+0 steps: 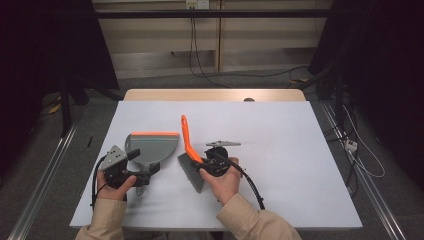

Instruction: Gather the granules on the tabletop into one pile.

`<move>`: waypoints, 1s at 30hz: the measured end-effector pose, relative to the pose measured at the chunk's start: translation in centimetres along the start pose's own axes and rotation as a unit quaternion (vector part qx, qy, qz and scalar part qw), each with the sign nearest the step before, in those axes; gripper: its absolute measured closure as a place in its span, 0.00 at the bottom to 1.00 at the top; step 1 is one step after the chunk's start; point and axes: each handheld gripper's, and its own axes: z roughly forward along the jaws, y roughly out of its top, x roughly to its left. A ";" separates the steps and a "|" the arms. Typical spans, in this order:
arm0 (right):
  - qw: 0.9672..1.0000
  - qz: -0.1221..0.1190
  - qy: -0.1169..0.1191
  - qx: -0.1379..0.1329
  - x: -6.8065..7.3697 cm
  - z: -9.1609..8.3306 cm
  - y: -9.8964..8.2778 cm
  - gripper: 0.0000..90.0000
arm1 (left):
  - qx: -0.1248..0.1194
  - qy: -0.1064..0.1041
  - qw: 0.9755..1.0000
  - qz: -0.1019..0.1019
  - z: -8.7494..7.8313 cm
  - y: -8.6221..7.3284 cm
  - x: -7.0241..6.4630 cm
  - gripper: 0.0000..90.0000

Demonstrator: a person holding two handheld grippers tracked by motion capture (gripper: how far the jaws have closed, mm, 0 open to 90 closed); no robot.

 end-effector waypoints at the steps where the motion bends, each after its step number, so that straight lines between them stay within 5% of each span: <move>1: 1.000 0.004 0.000 0.002 0.0 -0.1 0.0 0.79 | 0.000 0.000 1.000 -0.001 0.0 0.0 0.0 0.07; 30: 0.999 0.028 -0.030 0.008 -3.6 -3.0 0.0 0.79 | 0.001 0.000 1.000 0.004 0.1 0.1 -0.2 0.07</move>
